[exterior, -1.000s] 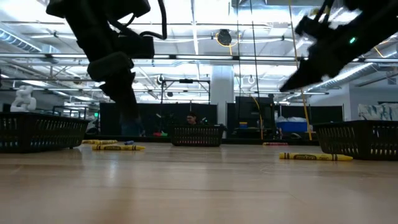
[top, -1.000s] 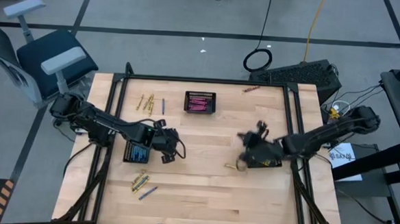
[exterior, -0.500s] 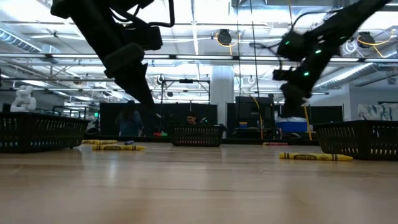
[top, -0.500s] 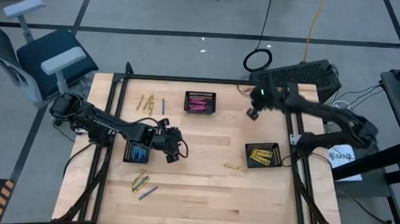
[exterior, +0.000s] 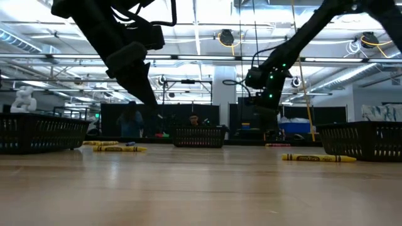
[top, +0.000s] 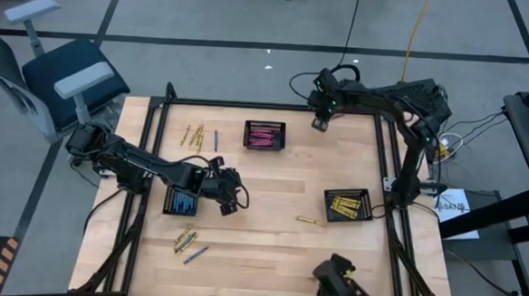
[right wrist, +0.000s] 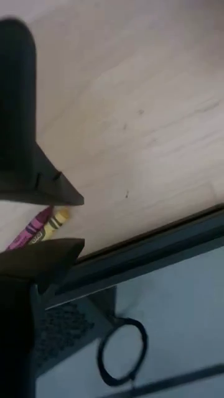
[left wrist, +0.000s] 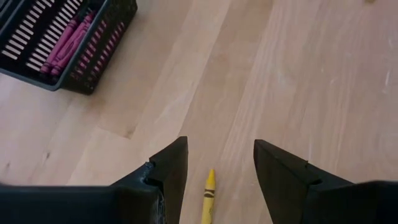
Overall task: Sort crayons
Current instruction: Put the red crayon into the top black bin
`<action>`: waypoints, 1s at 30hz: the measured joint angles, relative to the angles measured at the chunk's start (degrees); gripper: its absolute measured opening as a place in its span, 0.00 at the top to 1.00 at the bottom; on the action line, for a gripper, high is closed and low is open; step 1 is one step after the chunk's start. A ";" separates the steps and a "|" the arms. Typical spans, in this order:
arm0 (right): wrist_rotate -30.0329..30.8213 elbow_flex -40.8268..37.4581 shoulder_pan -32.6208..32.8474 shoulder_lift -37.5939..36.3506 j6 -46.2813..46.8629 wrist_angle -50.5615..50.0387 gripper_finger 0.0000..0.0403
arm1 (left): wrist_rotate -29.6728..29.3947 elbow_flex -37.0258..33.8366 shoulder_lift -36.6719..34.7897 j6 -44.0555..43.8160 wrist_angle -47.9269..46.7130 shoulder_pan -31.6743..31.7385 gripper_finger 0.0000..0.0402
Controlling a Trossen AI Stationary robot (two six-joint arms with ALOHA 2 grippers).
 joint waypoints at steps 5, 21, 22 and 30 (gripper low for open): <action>-0.02 1.98 -1.56 2.59 1.68 -3.08 0.96 | -0.01 0.00 0.00 0.01 0.37 0.00 0.55; 0.28 2.00 -6.10 4.61 9.54 -5.13 1.00 | -0.01 0.00 0.00 0.05 0.39 0.00 0.55; 0.28 2.00 -6.28 4.61 9.69 -5.93 1.00 | -0.01 0.00 0.00 0.05 0.39 0.00 0.55; 0.28 1.94 -6.06 2.20 7.14 -10.66 1.00 | -0.01 0.00 0.00 0.07 0.37 0.00 0.55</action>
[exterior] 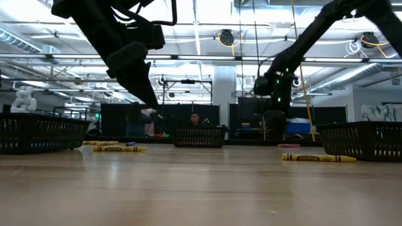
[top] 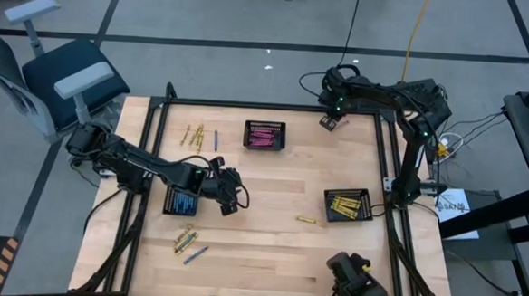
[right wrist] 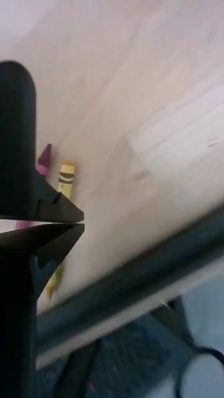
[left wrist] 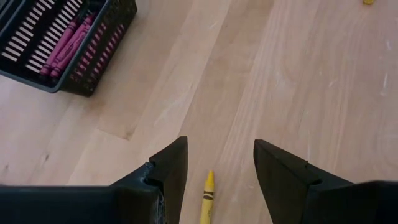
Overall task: Sort crayons
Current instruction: Put the red crayon into the top black bin
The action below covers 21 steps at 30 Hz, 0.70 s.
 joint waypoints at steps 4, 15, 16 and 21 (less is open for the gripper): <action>-0.06 0.04 0.00 -5.94 -4.11 -1.93 1.00 | 0.00 0.00 0.00 0.00 0.00 0.00 0.55; 5.98 -3.34 2.22 -7.50 -29.43 -18.00 0.84 | 0.00 0.02 0.00 0.00 0.04 0.00 0.55; 7.10 -4.61 2.71 -6.83 -30.45 -17.32 0.81 | 0.00 0.02 0.00 0.00 0.02 0.00 0.55; 11.38 -12.57 5.08 -4.76 -39.38 -13.31 0.66 | 0.02 0.02 0.00 0.00 -0.02 -0.02 0.55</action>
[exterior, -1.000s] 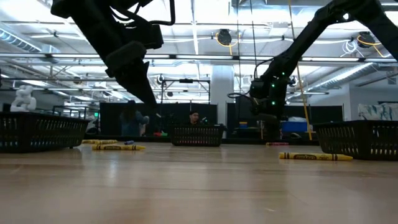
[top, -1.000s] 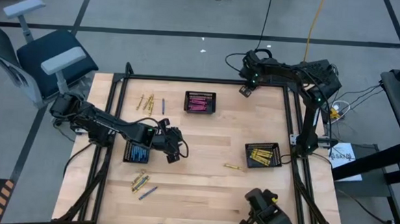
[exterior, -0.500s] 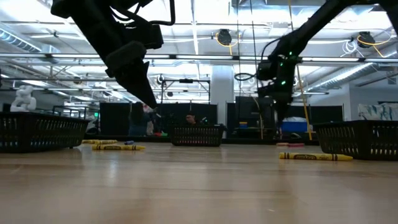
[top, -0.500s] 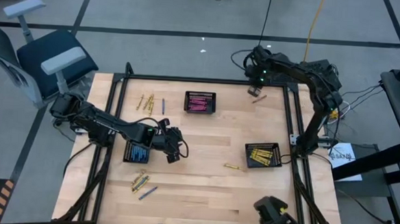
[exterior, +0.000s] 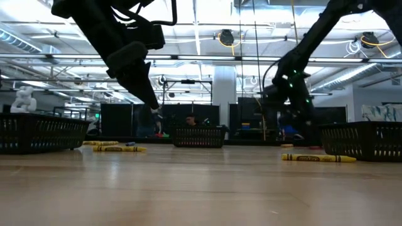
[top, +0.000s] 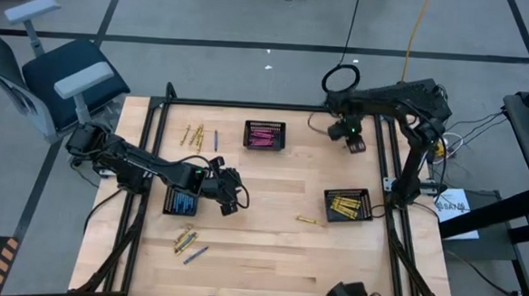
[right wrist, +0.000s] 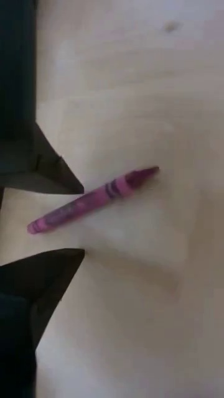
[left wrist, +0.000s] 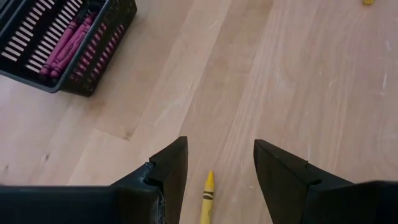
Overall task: Sort crayons
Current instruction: Put the red crayon into the top black bin
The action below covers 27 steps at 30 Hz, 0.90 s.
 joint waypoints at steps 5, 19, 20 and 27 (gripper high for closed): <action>5.20 -6.57 2.12 -0.47 -3.55 8.33 0.62 | 0.00 0.00 0.00 0.39 0.02 0.00 0.55; 3.26 -7.81 2.58 -0.31 -0.71 11.06 0.97 | 0.00 0.00 0.00 0.35 0.02 0.00 0.55; 3.13 -7.63 2.62 -0.41 0.46 10.99 0.97 | 0.00 0.00 0.00 0.33 0.04 0.00 0.55; -2.91 -3.99 3.82 -5.36 8.04 8.60 0.99 | 0.00 0.00 0.00 0.30 0.02 0.02 0.55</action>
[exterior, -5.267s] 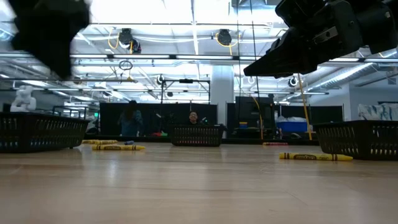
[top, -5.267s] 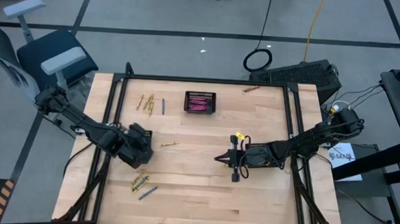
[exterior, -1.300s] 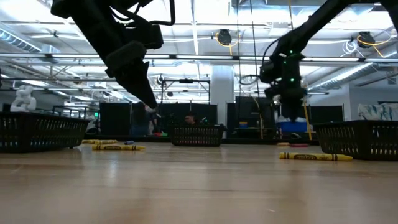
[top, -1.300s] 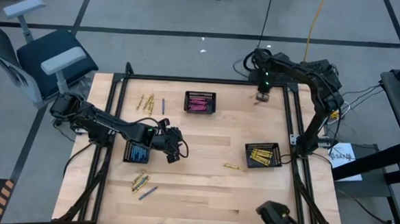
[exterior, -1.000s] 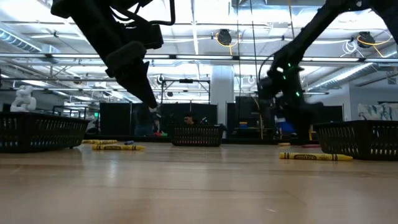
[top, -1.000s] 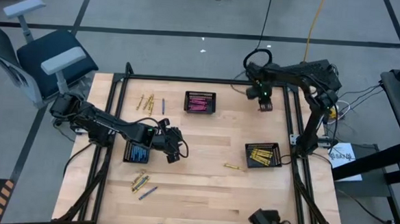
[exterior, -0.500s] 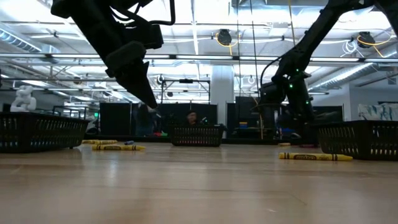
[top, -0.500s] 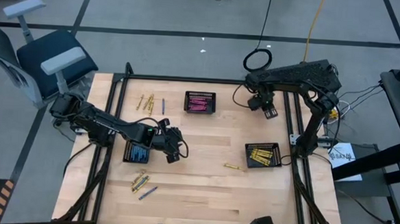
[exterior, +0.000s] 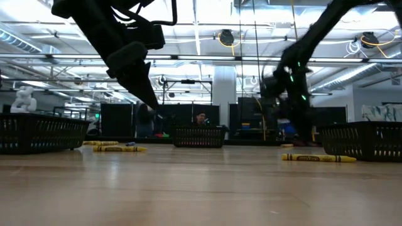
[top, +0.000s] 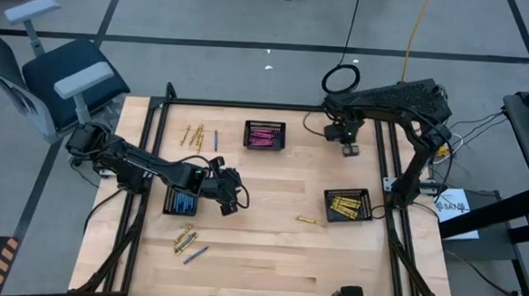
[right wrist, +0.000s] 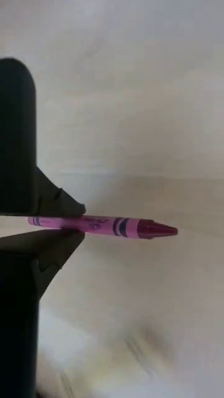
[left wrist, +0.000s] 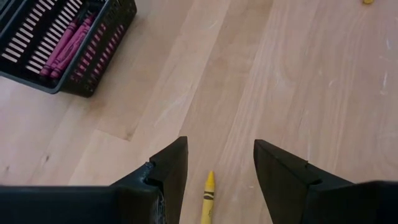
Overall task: Sort crayons
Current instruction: Put the red crayon into the top black bin
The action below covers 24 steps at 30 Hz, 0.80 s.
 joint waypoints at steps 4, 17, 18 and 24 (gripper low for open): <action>-11.49 2.28 2.27 -5.73 4.69 2.23 1.00 | 0.00 0.00 0.00 0.01 0.02 0.00 0.55; -30.18 12.50 13.74 -1.82 25.80 30.25 1.00 | 0.00 0.00 0.00 0.03 0.14 0.00 0.55; -30.19 13.74 14.51 -0.18 25.94 31.04 1.00 | 0.00 0.00 0.00 -0.09 0.13 0.00 0.55; -29.66 21.69 17.08 9.11 25.85 31.72 1.00 | 0.00 0.00 0.00 -0.24 -0.02 -0.04 0.55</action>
